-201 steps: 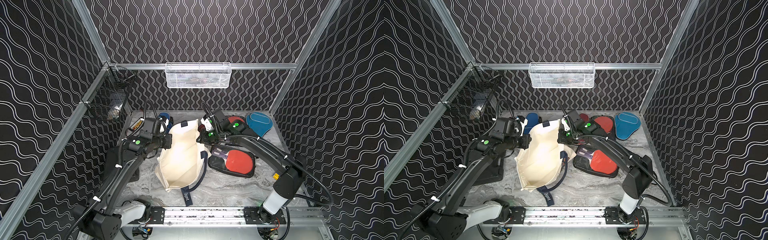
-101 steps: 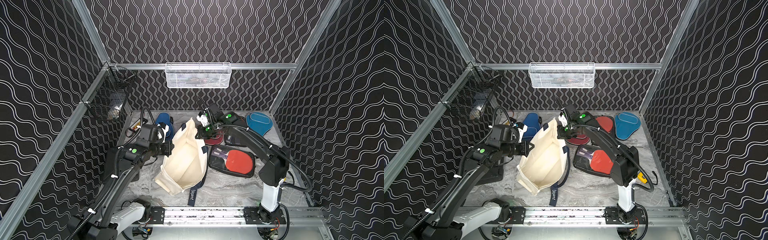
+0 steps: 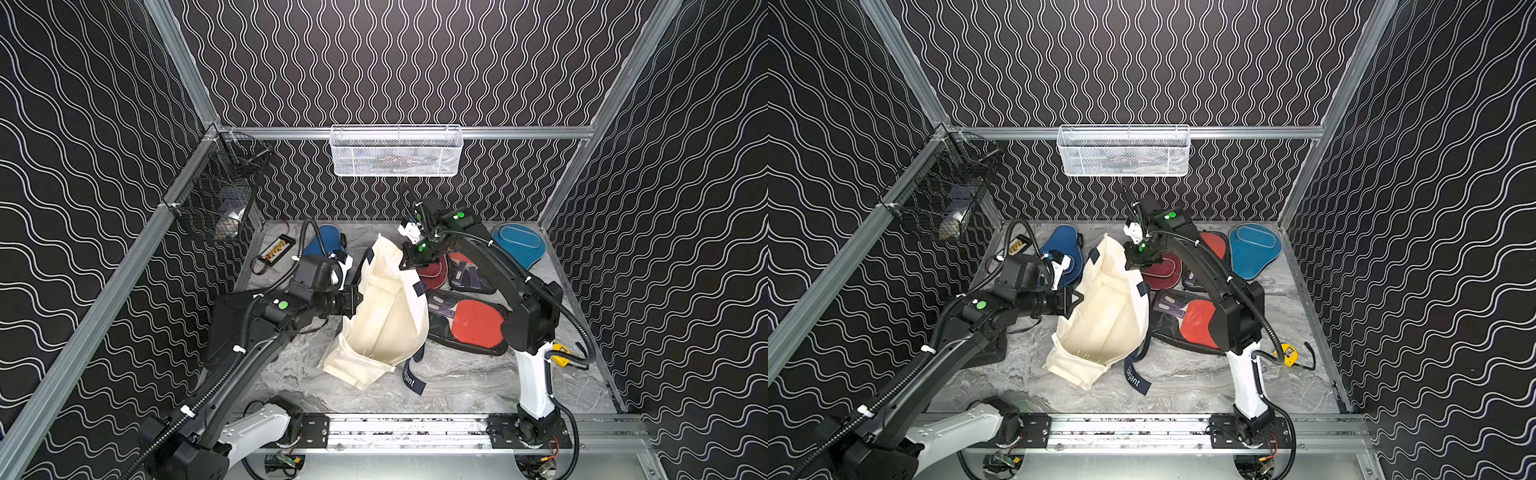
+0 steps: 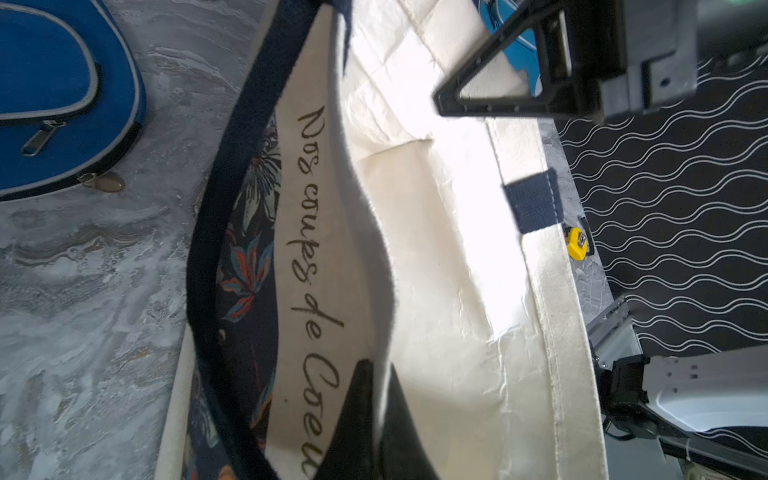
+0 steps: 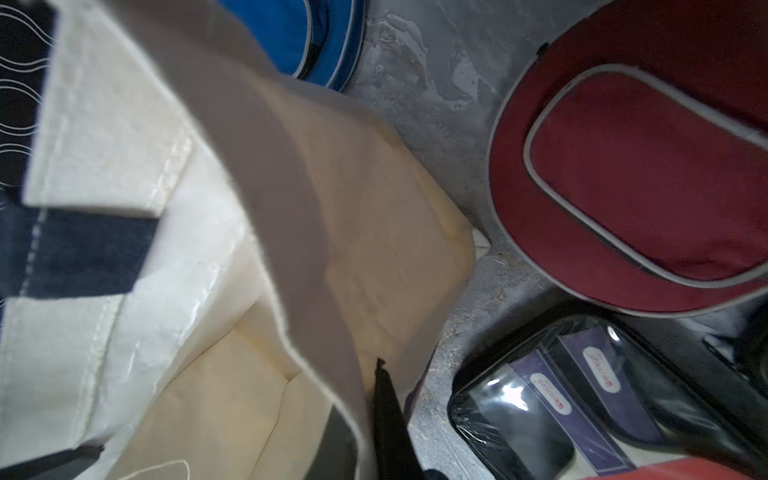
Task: Remove the ping pong set from the canvas bag
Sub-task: Place the canvas bag at the center of the board.
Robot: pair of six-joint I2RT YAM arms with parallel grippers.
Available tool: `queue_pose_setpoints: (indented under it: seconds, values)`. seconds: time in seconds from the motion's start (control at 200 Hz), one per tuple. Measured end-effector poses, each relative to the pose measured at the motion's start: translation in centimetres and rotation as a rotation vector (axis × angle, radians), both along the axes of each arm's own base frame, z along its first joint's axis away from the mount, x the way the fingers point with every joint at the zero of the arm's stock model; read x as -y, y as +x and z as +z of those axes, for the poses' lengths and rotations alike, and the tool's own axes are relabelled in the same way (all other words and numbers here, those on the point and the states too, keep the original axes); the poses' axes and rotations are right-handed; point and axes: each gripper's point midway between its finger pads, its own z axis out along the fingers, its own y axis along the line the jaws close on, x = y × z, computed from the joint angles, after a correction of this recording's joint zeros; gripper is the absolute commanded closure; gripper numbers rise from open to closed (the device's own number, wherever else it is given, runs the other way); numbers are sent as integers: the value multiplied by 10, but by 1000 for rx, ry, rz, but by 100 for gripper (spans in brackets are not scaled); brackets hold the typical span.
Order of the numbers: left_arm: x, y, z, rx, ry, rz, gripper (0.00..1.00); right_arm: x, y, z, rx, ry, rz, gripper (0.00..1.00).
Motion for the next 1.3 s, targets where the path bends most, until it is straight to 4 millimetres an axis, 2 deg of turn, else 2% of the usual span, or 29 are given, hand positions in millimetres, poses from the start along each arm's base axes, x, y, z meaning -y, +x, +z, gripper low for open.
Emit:
queue_pose_setpoints:
  seconds: [0.215,0.275,0.39,0.45,0.555,0.791,0.896,1.056,1.091,1.171,1.296]
  values:
    - [5,5,-1,20,11,0,100,7,11,2,14,-31,4,100]
    - [5,5,-3,14,12,2,100,8,12,0,10,-34,6,94]
    - [4,6,-4,11,23,9,82,9,11,-4,-2,-42,5,69]
    - [2,8,-2,22,42,14,64,11,8,-7,-12,-49,4,55]
    - [-1,15,10,53,58,29,42,14,4,-3,-3,-47,1,41]
    - [-8,37,45,157,114,67,15,18,7,39,108,24,-16,19]
    - [-16,45,58,198,133,89,10,22,8,62,172,54,-26,13]
    - [-38,62,81,261,153,156,4,34,8,109,319,120,-56,5]
    - [-44,66,86,280,157,170,2,42,8,119,356,128,-73,2]
    - [-57,74,96,314,160,214,1,62,4,141,436,151,-114,1]
    - [-75,86,104,364,184,263,1,114,-1,174,583,169,-231,2]
